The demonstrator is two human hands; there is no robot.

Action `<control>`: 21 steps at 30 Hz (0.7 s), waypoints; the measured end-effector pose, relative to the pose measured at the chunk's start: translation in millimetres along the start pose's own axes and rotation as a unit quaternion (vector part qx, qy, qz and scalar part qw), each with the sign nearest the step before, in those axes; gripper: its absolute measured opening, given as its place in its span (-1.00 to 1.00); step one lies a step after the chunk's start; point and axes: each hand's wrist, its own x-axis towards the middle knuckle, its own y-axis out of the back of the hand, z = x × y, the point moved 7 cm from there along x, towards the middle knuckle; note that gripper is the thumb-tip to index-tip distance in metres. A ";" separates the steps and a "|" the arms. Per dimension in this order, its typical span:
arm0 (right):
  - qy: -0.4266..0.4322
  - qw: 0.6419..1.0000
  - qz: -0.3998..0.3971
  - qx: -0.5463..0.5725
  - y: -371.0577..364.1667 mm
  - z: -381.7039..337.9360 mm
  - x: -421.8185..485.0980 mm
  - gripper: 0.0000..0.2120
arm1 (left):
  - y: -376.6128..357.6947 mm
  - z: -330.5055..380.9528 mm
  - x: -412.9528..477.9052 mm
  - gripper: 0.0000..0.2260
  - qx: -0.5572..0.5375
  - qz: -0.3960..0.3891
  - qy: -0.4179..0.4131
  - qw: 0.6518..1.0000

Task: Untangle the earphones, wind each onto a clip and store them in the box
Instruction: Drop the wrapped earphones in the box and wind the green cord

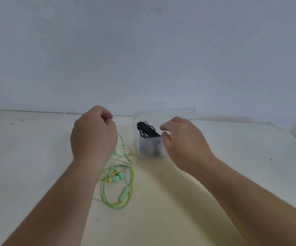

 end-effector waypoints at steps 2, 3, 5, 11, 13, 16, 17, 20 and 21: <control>-0.021 0.999 0.020 0.038 4.7 2.0 -13.9 -0.79 | -11.3 -7.8 -0.7 -0.86 0.069 -0.095 0.018 0.993; -0.044 0.997 -0.011 0.060 0.8 4.8 -17.8 -0.79 | -17.5 -12.0 -2.2 -0.84 0.102 -0.151 0.024 0.983; -0.070 0.987 -0.091 0.111 -12.3 6.5 -26.5 -0.79 | -27.7 -20.2 -9.9 -0.80 0.157 -0.250 0.040 0.954; 0.046 0.951 -0.217 0.213 -46.0 -39.7 -51.3 -0.66 | -35.6 -15.6 -17.7 -0.88 0.121 -0.299 0.023 0.946; 0.028 0.957 -0.185 0.222 -43.9 -41.2 -48.5 -0.71 | -36.3 -3.3 -21.2 -0.78 0.065 -0.318 -0.011 0.946; -0.068 0.952 -0.066 0.289 -21.1 -18.9 -37.5 -0.80 | -35.4 20.7 -35.7 -0.74 0.019 -0.374 -0.102 0.921; -0.072 0.945 -0.038 0.318 -14.2 -13.2 -35.0 -0.74 | -33.9 28.0 -40.4 -0.74 0.014 -0.386 -0.130 0.913; -0.003 0.948 -0.048 0.314 -1.6 -12.2 -33.7 -0.63 | -33.9 43.3 -50.9 -0.67 0.007 -0.403 -0.185 0.896; 0.018 0.951 -0.070 0.300 -2.1 -13.1 -34.5 -0.66 | -35.3 46.3 -53.6 -0.66 -0.004 -0.406 -0.191 0.894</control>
